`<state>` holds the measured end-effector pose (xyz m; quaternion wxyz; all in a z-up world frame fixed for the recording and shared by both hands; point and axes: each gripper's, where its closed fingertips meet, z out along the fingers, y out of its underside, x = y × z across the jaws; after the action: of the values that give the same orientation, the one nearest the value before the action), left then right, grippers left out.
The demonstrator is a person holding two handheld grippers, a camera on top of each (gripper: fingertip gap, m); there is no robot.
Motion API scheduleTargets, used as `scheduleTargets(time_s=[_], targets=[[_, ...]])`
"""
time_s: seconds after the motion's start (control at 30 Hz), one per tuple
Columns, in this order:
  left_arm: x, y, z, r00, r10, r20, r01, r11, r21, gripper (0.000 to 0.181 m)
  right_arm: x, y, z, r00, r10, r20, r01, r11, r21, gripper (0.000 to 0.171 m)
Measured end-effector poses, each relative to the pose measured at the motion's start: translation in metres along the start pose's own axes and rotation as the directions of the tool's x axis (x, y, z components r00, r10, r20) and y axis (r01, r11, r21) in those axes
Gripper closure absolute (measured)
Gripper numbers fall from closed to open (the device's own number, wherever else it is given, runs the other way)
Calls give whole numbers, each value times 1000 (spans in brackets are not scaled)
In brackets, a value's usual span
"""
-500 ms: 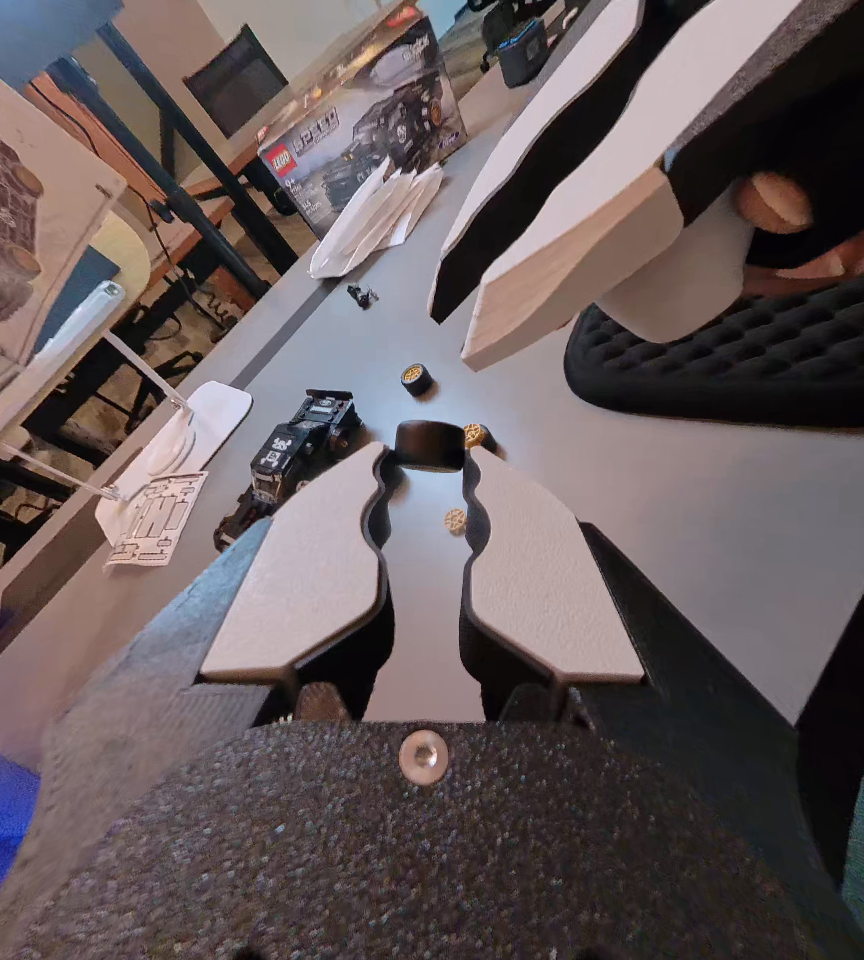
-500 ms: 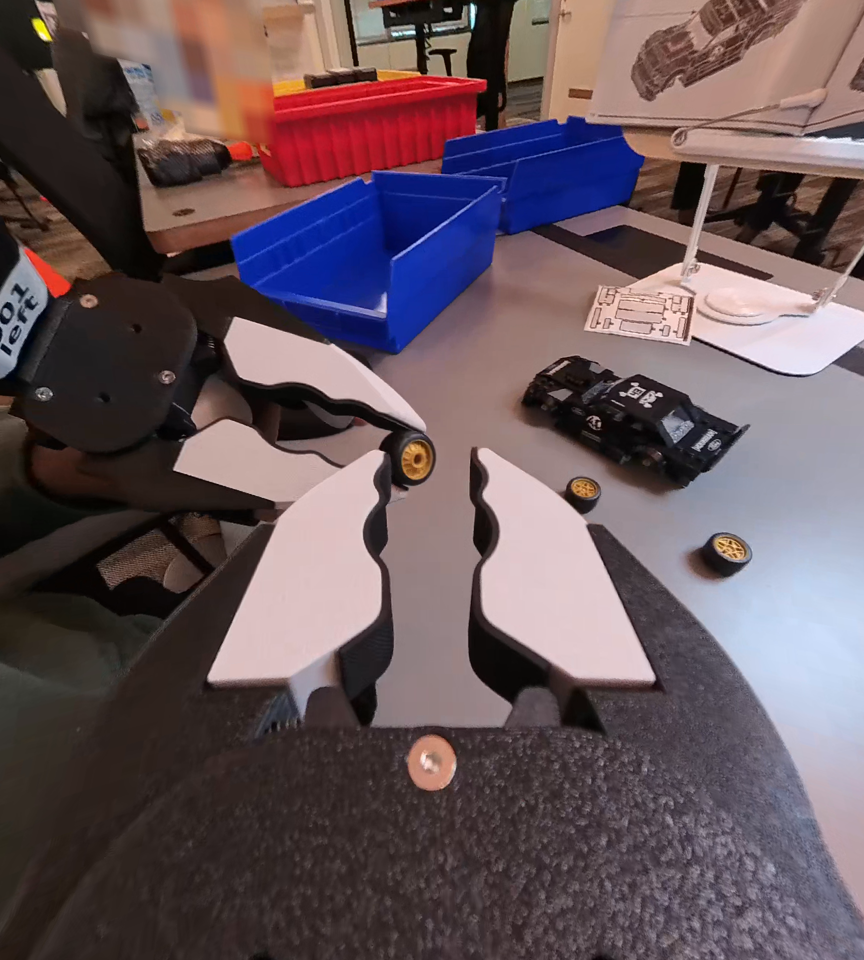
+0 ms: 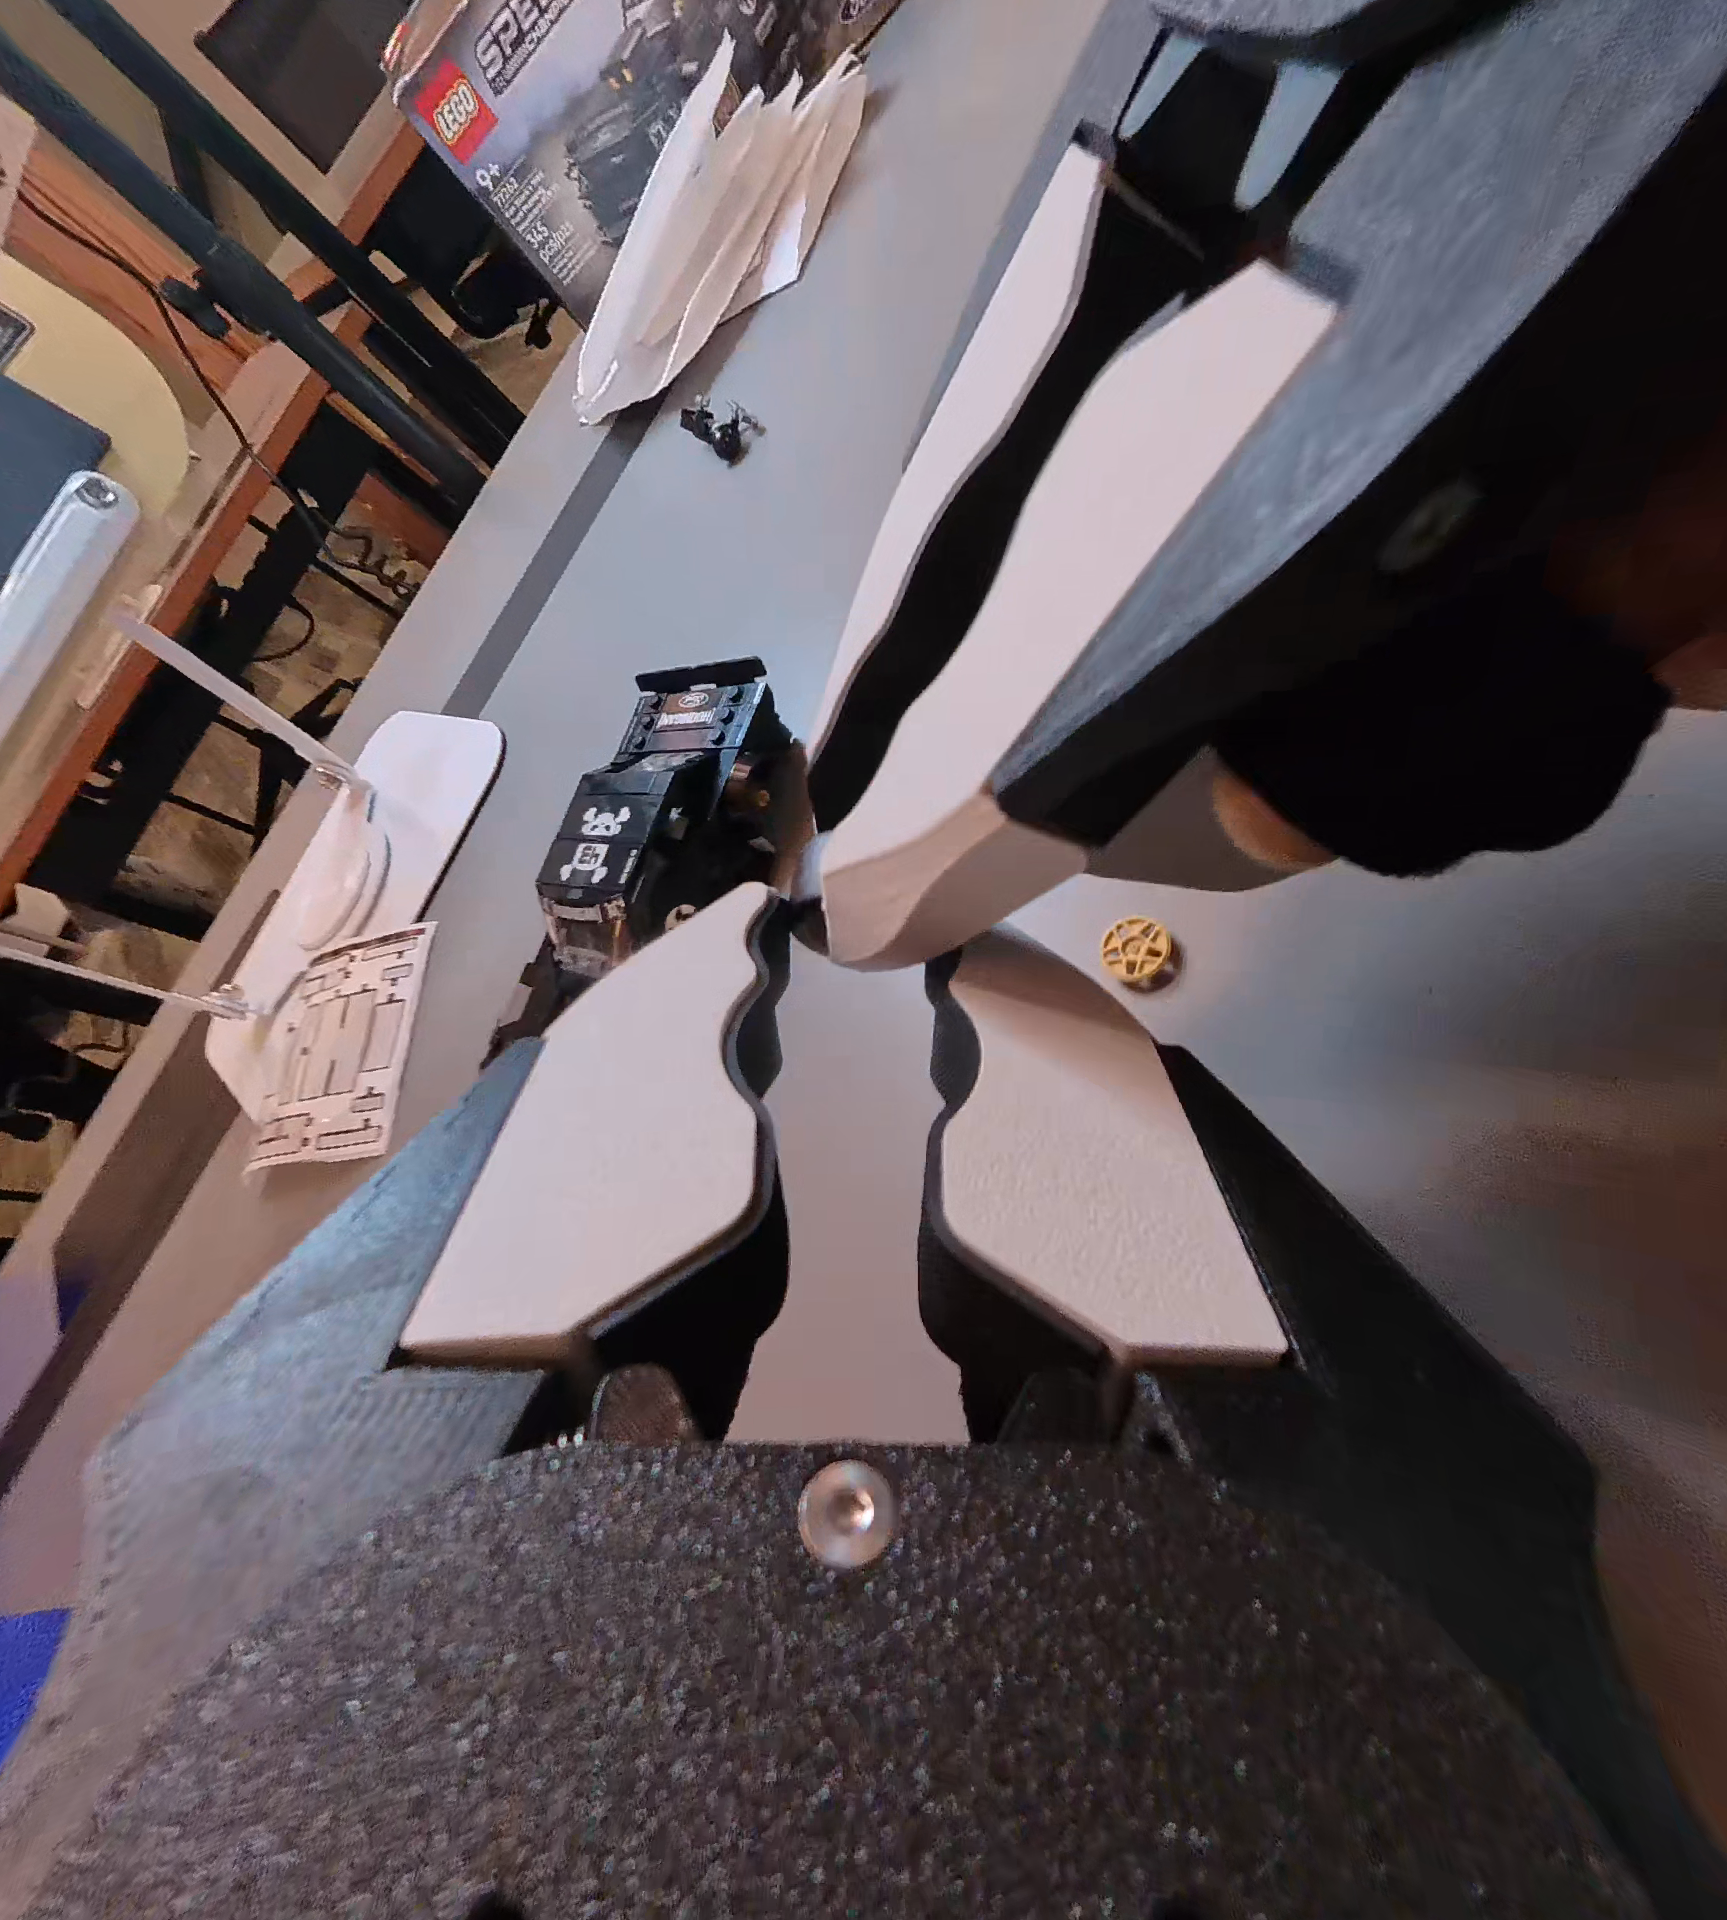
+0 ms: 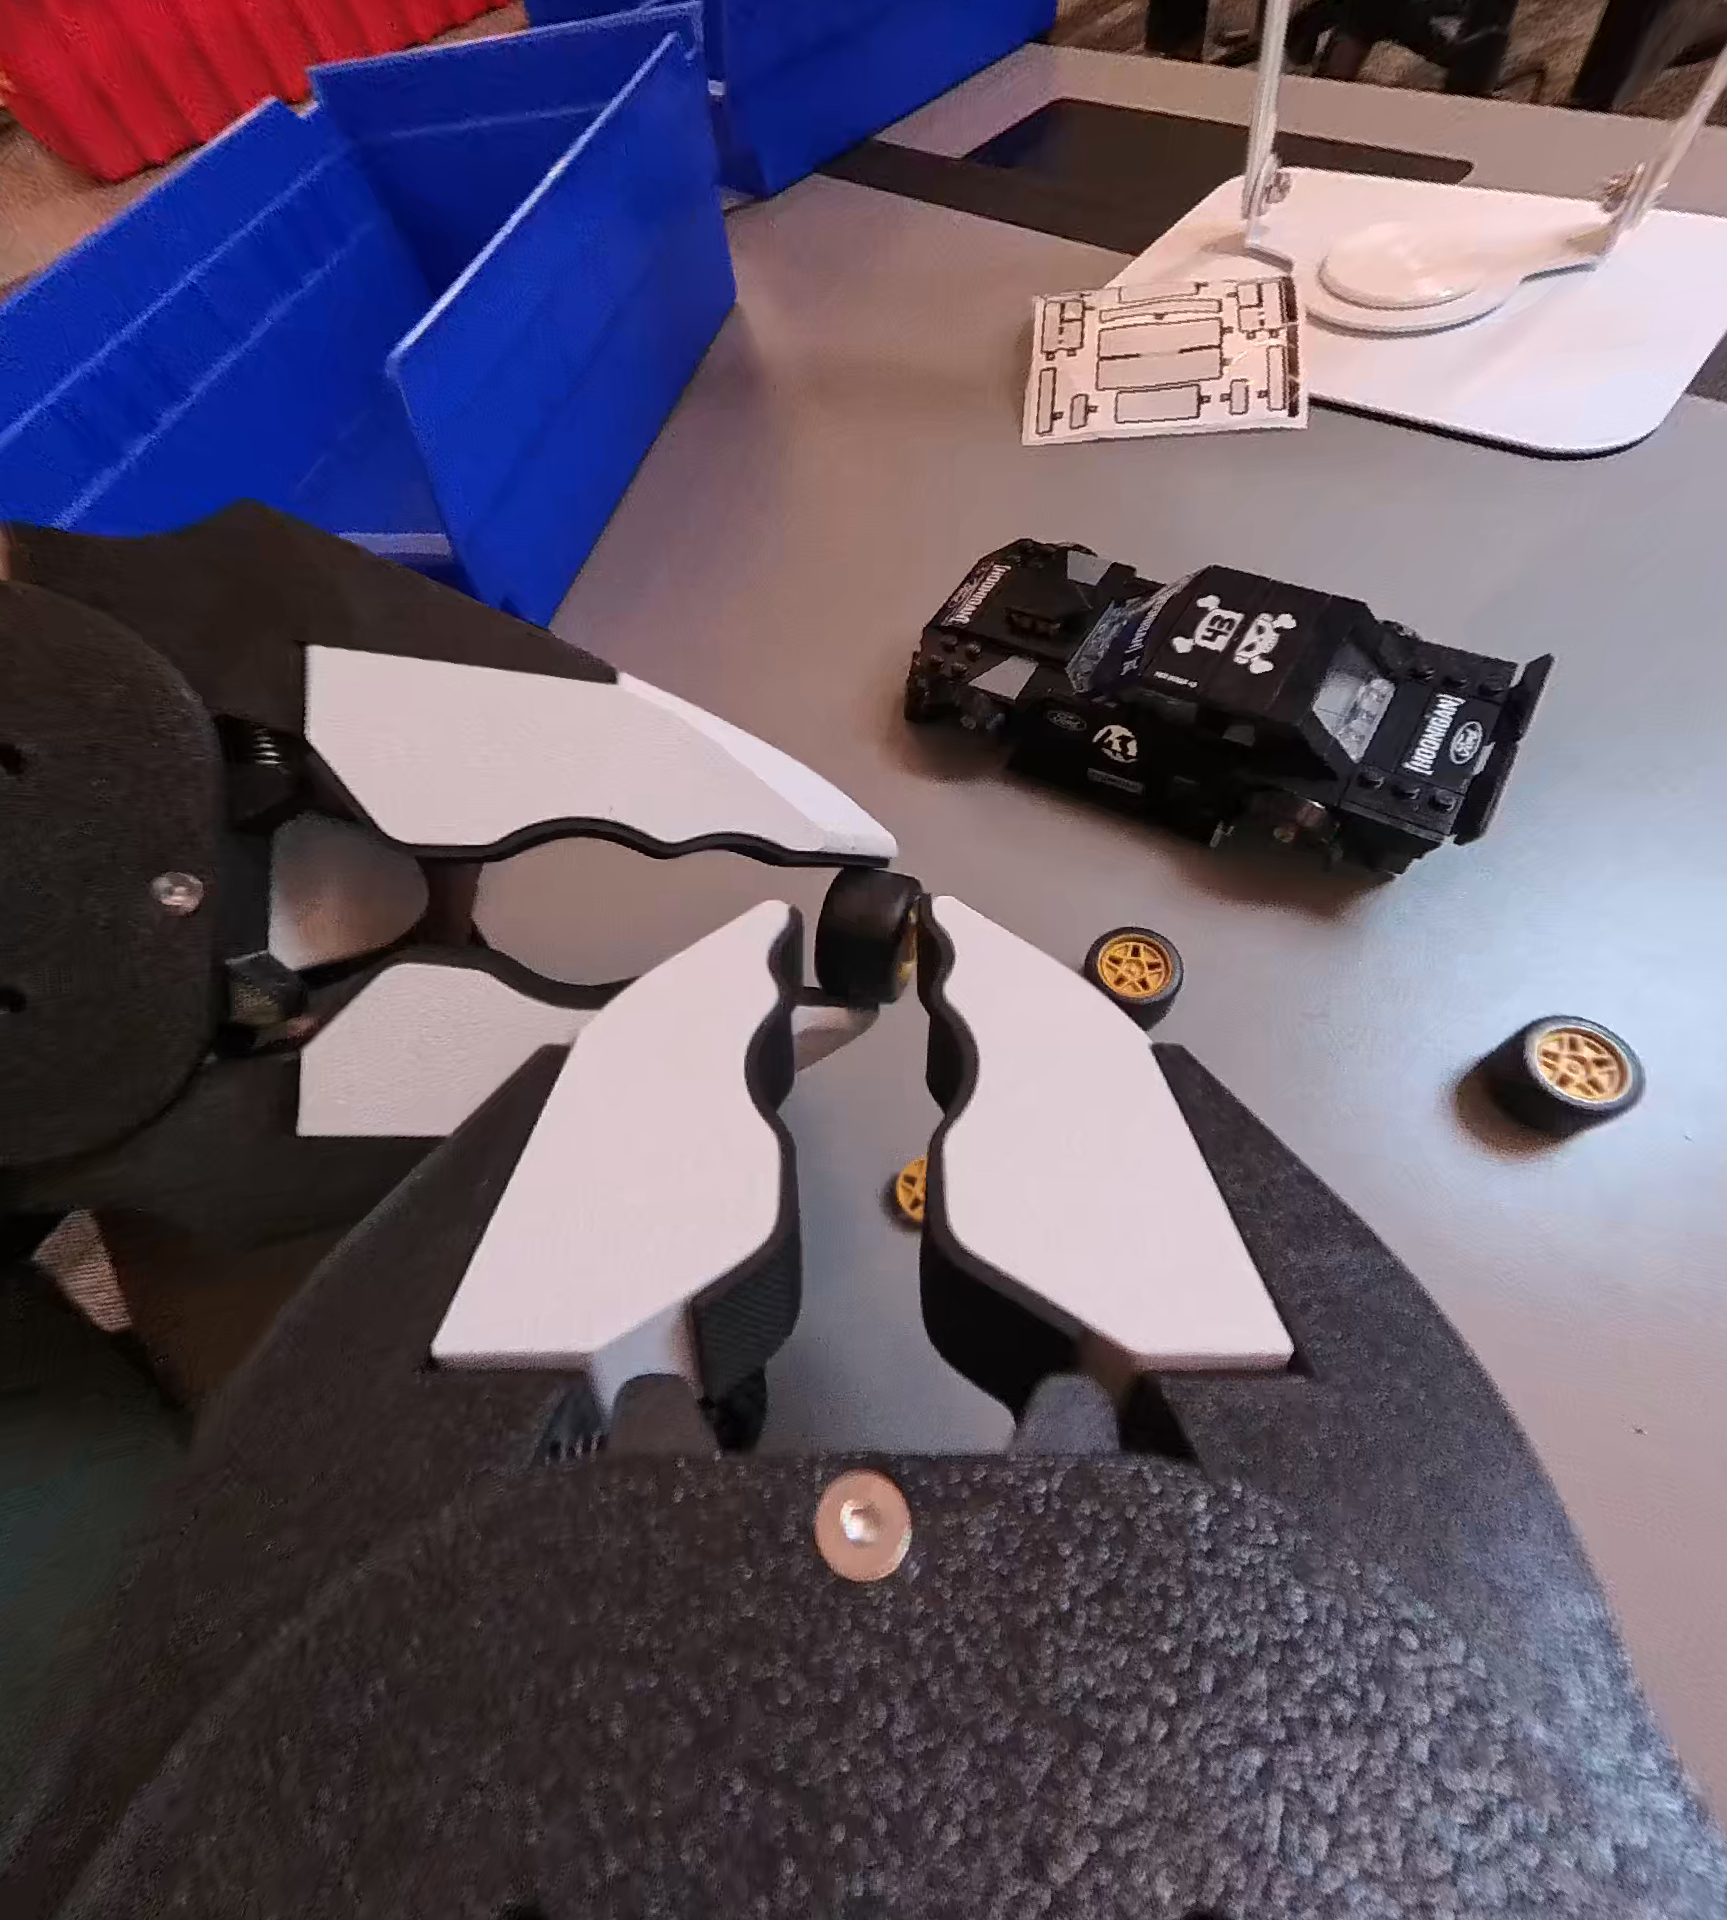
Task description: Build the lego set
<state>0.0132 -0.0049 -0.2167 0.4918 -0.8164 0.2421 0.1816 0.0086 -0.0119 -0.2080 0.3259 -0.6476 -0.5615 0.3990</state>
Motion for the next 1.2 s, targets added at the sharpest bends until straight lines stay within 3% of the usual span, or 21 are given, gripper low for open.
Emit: scheduleTargets(time_s=[0.17,0.27,0.4,0.5,0.57,0.63,0.7,0.77,0.83,0.9,0.97,1.03,1.2], targets=[[3,-2,-12,998,48,39,-49,999,13,156,-10,4,-4,992,-7,124,9,1000,-11,154],[11,-14,-18,1000,1,11,-2,993,115,156,-14,4,-18,927,164,338,-156,986,-52,155],[23,-43,-31,993,-77,-88,100,949,298,146,-27,-8,-50,642,457,615,-434,878,-199,155],[24,-58,-41,978,-112,-174,173,902,396,149,-34,-15,-66,423,554,717,-544,788,-288,155],[23,-63,-48,972,-110,-207,192,879,436,156,-35,-16,-69,337,586,737,-582,745,-326,156],[22,-62,-50,975,-75,-211,163,881,443,156,-38,-17,-69,304,585,752,-587,737,-335,155],[19,-59,-50,974,-57,-221,150,890,430,156,-38,-18,-65,360,534,765,-554,782,-286,155],[14,-54,-49,962,-65,-266,175,892,416,156,-34,-21,-63,502,393,770,-463,874,-144,152],[6,-38,-41,933,-107,-344,230,911,343,156,-20,-21,-61,690,205,694,-293,956,9,145],[6,-7,-25,861,-185,-475,299,938,177,156,-1,-9,-53,851,-7,525,-29,998,60,145],[4,12,-12,808,-240,-539,353,929,115,156,8,14,-46,888,-162,430,190,981,-24,148],[10,25,-2,731,-293,-616,393,919,29,156,11,36,-38,886,-231,403,309,940,-141,148],[27,37,12,682,-291,-671,340,938,-62,156,13,72,-13,911,-242,335,364,854,-373,153]])
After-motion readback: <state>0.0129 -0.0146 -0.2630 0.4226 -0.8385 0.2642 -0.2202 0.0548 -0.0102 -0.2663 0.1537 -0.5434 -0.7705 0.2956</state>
